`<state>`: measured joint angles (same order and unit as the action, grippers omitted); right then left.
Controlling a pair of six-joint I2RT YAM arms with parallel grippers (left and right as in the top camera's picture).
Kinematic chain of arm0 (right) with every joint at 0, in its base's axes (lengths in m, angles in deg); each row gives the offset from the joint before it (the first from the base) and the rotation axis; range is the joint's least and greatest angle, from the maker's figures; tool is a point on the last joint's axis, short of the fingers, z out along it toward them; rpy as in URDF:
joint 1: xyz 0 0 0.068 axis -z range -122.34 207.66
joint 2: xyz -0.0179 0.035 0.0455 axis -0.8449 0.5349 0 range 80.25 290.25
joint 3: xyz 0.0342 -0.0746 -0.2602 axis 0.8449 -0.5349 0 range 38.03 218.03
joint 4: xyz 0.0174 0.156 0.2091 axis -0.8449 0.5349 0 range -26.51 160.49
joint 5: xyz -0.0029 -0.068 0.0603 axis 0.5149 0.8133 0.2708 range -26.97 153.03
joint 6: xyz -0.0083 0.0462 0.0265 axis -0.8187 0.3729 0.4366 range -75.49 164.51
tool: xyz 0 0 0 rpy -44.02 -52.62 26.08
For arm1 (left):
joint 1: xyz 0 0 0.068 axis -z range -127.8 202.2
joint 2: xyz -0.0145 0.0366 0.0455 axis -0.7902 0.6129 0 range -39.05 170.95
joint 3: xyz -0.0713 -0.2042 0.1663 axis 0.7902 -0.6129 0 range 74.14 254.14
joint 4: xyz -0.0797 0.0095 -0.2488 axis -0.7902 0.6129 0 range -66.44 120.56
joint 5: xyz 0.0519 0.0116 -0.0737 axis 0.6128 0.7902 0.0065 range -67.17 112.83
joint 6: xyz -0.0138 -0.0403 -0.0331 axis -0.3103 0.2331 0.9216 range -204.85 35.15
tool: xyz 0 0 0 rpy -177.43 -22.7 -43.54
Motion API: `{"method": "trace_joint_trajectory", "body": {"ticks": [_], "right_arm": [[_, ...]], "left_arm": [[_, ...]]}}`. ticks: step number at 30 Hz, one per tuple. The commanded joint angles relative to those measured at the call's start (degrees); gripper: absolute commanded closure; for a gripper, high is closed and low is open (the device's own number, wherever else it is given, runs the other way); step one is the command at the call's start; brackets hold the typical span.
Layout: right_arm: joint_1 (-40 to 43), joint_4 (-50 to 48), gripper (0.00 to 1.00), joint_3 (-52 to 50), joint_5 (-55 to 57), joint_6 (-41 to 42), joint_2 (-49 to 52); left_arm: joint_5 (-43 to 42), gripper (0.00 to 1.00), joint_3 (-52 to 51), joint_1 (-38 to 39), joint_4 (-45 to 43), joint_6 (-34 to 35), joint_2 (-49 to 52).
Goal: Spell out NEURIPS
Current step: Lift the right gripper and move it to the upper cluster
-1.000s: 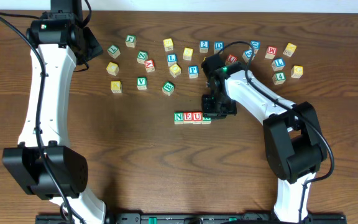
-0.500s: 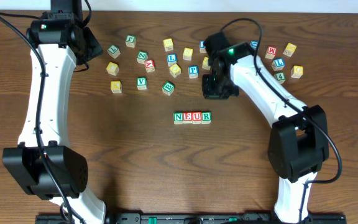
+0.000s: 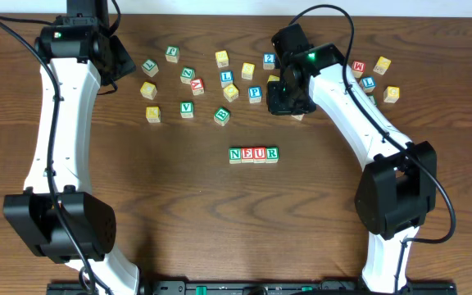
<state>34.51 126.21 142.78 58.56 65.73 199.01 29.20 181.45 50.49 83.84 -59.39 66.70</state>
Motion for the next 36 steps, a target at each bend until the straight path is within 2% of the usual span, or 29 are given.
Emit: {"method": "trace_joint_trajectory", "body": {"ticks": [1,27,36], "right_arm": [[0.24,-0.22,0.84,1.18,0.46,-0.76,-0.81],[0.13,-2.32,0.76,1.16,0.46,-0.70,-0.79],[0.00,-2.40,0.76,1.16,0.09,-0.68,-0.79]], "left_arm": [[0.74,0.41,-0.22,-0.09,0.37,-0.35,0.72],[0.76,0.41,-0.22,-0.09,0.33,-0.35,0.74],[0.76,0.41,-0.22,-0.09,0.33,-0.35,0.76]]}}
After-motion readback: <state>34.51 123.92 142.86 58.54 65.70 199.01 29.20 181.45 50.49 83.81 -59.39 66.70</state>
